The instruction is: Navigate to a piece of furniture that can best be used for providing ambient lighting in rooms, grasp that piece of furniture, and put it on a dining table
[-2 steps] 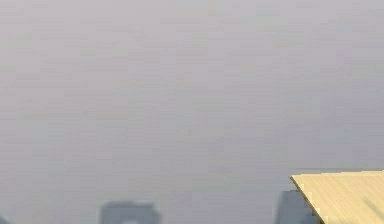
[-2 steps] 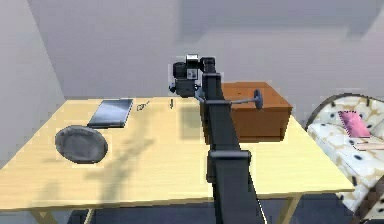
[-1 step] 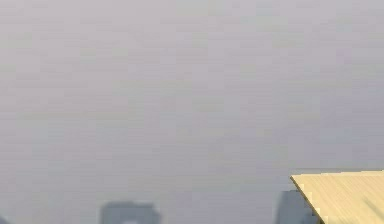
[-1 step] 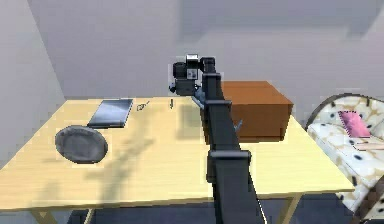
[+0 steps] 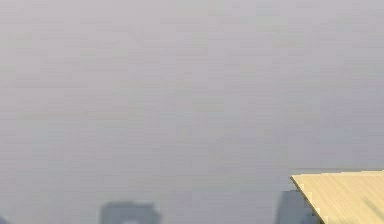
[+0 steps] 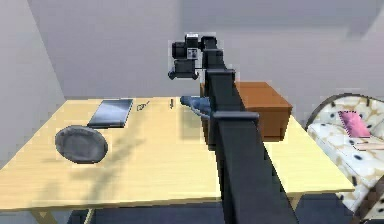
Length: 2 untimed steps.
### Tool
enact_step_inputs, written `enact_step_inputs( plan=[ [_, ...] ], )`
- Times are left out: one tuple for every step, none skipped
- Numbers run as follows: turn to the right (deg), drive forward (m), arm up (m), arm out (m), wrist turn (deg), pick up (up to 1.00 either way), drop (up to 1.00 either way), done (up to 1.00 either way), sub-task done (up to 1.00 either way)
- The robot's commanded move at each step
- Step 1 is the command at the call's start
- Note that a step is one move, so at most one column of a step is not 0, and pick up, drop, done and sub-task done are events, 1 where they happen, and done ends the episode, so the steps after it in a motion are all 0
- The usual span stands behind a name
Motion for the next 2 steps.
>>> enact_step_inputs(
  plan=[
    [0.0,0.0,0.0,-0.08,0.0,0.0,0.0,0.0,0.0],
    [0.0,0.0,0.0,0.0,0.0,0.0,0.0,1.0,0.0]
  ],
)
